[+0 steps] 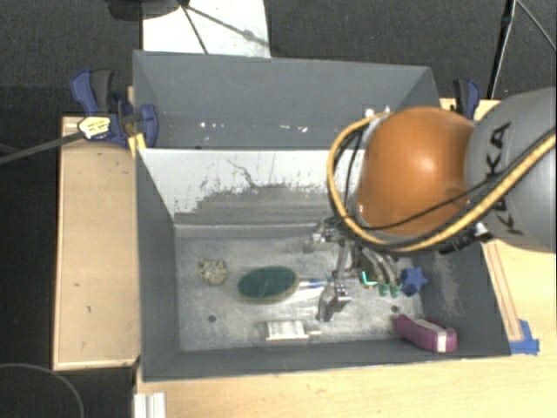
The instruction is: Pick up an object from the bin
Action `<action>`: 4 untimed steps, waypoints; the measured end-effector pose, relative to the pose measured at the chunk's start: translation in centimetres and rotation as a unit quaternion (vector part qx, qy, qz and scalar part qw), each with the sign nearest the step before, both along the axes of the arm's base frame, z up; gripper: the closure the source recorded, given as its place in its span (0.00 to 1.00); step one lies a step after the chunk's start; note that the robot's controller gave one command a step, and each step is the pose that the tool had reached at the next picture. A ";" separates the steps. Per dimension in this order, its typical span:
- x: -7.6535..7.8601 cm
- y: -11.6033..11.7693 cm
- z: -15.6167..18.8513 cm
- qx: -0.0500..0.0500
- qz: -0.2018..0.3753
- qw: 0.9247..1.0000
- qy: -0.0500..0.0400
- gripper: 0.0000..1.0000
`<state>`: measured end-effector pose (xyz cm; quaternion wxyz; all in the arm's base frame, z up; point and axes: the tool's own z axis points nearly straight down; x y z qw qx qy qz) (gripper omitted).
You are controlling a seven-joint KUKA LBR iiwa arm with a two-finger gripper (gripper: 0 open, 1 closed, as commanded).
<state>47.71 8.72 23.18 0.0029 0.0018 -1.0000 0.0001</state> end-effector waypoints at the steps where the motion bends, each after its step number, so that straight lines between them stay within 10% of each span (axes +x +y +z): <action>1: 3.3 7.2 -16.3 0.002 -0.019 1.000 -0.007 0.00; 2: 3.6 7.0 -15.8 0.003 -0.022 1.000 -0.012 1.00; 3: 4.3 5.8 -4.5 0.001 -0.002 1.000 -0.007 1.00; 4: 6.0 5.6 -0.8 0.001 0.003 1.000 -0.007 1.00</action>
Offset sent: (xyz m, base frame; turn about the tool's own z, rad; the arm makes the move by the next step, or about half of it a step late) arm 0.0306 0.0693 -0.1618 0.0412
